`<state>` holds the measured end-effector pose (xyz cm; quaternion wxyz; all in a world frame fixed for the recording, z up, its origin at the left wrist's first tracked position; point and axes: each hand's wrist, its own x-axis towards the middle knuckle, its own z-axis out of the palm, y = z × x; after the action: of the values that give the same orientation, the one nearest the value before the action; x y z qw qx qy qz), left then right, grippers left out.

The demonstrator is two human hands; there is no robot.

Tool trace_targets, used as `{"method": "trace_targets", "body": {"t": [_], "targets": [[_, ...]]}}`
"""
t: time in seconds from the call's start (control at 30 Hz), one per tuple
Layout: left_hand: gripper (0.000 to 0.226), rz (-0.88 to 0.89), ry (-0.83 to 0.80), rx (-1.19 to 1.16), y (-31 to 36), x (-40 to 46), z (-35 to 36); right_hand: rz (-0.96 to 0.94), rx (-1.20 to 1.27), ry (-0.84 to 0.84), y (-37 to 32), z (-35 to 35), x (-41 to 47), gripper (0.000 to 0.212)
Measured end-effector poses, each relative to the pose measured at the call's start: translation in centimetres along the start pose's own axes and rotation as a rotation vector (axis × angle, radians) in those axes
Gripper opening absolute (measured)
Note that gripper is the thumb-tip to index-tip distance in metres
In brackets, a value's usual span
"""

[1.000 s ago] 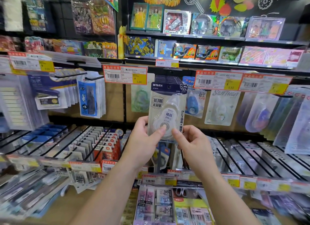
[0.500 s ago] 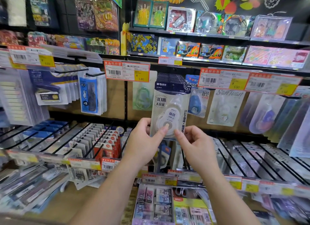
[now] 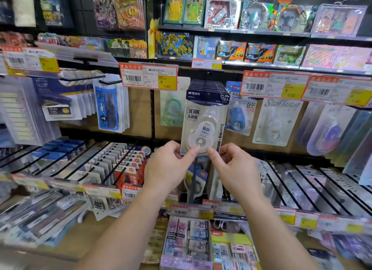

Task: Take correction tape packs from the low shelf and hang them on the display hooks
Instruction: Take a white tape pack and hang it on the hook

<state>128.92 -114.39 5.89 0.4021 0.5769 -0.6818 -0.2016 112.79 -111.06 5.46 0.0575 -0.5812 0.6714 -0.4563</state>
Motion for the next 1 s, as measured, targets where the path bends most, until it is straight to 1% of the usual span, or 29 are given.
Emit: {"method": "trace_targets", "body": {"t": [0.13, 0.27, 0.43, 0.6, 0.67, 0.73, 0.77, 0.87, 1.0], "targets": [[0.04, -0.001, 0.017, 0.002, -0.1, 0.4, 0.4, -0.009, 0.02, -0.009, 0.4, 0.2, 0.7, 0.033], [0.045, -0.005, 0.023, 0.012, -0.2, 0.7, 0.9, -0.024, 0.018, -0.032, 0.7, 0.0, 1.2, 0.031], [0.038, -0.037, 0.049, 0.061, 0.4, 0.4, 1.4, -0.05, 0.011, -0.074, 1.3, -0.1, 1.8, 0.033], [0.042, -0.072, 0.095, 0.075, 0.8, -0.4, 1.8, -0.071, 0.006, -0.137, 2.0, -0.5, 2.1, 0.033], [0.048, -0.081, 0.107, 0.108, 1.0, -0.9, 1.9, -0.086, -0.003, -0.163, 2.4, -0.6, 2.0, 0.036], [0.059, -0.098, 0.11, 0.163, 1.1, -1.4, 1.8, -0.093, -0.033, -0.183, 2.8, -0.7, 1.9, 0.037], [0.061, -0.108, 0.111, 0.199, 1.1, -1.8, 1.8, -0.096, -0.059, -0.195, 3.0, -0.8, 1.8, 0.038], [0.057, -0.097, 0.092, 0.305, 0.9, -3.1, 1.6, -0.118, -0.15, -0.211, 3.4, -1.1, 0.9, 0.044], [0.072, -0.121, 0.029, 0.435, 0.6, -5.2, 1.2, -0.108, -0.225, -0.22, 3.4, -1.8, -1.2, 0.049]]}}
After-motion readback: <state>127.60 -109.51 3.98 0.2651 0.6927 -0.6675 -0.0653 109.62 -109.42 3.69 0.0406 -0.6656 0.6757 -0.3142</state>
